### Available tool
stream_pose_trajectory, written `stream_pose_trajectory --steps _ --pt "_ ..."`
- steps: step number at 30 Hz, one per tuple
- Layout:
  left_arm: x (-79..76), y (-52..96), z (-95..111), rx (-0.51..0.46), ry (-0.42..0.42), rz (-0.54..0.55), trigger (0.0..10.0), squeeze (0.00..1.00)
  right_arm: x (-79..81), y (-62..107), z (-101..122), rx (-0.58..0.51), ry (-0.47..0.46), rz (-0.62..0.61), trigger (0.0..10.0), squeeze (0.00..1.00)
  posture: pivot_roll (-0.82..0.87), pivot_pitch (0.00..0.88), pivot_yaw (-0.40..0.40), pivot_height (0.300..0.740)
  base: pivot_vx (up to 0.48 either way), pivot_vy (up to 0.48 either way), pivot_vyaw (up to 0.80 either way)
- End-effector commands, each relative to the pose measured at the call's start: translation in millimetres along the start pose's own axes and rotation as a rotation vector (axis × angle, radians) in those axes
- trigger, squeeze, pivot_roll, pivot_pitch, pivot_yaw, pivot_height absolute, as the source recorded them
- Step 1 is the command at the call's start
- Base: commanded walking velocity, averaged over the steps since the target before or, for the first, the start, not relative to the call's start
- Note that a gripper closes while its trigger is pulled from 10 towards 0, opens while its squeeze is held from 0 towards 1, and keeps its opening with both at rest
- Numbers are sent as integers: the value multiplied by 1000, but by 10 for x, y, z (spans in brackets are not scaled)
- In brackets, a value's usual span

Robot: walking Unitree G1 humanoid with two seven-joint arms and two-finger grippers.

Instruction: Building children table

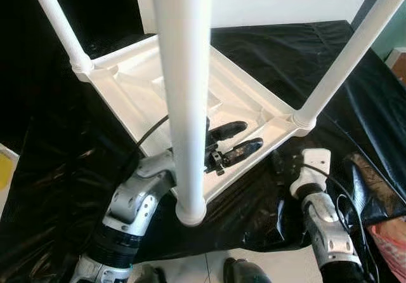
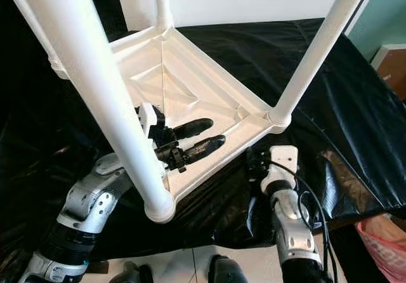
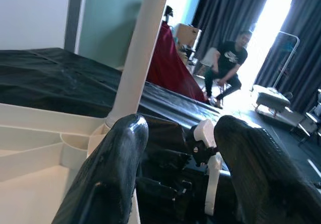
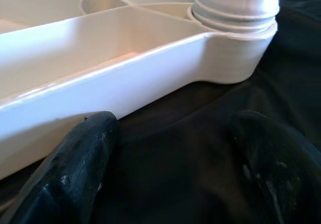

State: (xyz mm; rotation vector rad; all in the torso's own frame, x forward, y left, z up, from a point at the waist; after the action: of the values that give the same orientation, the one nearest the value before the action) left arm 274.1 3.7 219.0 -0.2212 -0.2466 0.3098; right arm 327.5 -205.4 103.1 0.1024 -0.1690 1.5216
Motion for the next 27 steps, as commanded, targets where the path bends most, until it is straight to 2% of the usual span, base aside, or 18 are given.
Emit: stream_pose_trajectory --steps 1,3,7,8,9,10,13,14,15,16,17,20,22,23,25,26,27 --pt "-119 -62 31 -17 14 -42 10000 0 -20 -30 22 -15 -9 -16 10000 0 -99 160 10 740 0 0 0" --pt "-57 -77 -22 11 -7 -5 10000 0 -95 -66 83 -43 7 -54 10000 0 -95 164 13 740 0 0 0" --pt "-11 -61 -36 26 -19 15 10000 0 -146 -66 113 -57 14 -75 10000 0 -93 170 16 740 0 0 0" --pt "51 -1 -53 50 -33 29 10000 0 -228 -44 155 -75 17 -111 10000 0 -95 171 18 740 0 0 0" --pt "136 125 -94 98 -60 42 10000 0 -329 -8 196 -94 20 -154 10000 0 -100 173 21 740 0 0 0" --pt "136 125 -94 98 -60 42 10000 0 -329 -8 196 -94 20 -154 10000 0 -100 173 21 740 0 0 0" --pt "328 409 -158 194 -104 69 10000 0 -463 70 251 -124 34 -214 10000 0 -104 171 25 740 0 0 0" --pt "328 409 -158 194 -104 69 10000 0 -463 70 251 -124 34 -214 10000 0 -104 171 25 740 0 0 0" --pt "380 501 -173 222 -126 70 10000 0 -475 94 272 -140 38 -229 10000 0 -104 171 24 740 0 0 0" --pt "380 501 -173 222 -126 70 10000 0 -475 94 272 -140 38 -229 10000 0 -104 171 24 740 0 0 0" --pt "432 605 -217 269 -139 72 10000 0 -457 116 282 -150 35 -225 10000 0 -104 171 25 740 0 0 0" --pt "463 673 -246 301 -146 72 10000 0 -443 130 286 -156 31 -220 10000 0 -104 171 25 740 0 0 0" --pt "522 885 -326 398 -192 52 10000 0 -374 171 280 -156 30 -188 10000 0 -110 175 38 740 0 0 0" --pt "522 885 -326 398 -192 52 10000 0 -374 171 280 -156 30 -188 10000 0 -110 175 38 740 0 0 0" --pt "542 1034 -370 461 -213 22 10000 0 -349 181 261 -149 34 -180 10000 0 -114 178 40 740 0 0 0" --pt "542 1034 -370 461 -213 22 10000 0 -349 181 261 -149 34 -180 10000 0 -114 178 40 740 0 0 0" --pt "529 1104 -397 492 -210 -4 10000 0 -339 155 241 -137 34 -182 10000 0 -116 178 44 740 0 0 0"
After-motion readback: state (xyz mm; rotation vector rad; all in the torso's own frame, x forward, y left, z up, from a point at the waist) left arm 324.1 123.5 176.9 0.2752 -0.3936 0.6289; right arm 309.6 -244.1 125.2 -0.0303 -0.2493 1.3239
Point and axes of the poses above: a point about 5 cm out from each wrist's last joint towards the gripper, its own y axis pointing back from the gripper into the wrist, its own z axis along the axis of the wrist's last joint, x = y × z, the point moved 4 cm from there along -y, pointing out of the wrist towards the gripper, and after that the axes turned 13 degrees about -y, right-handed, at the moved point
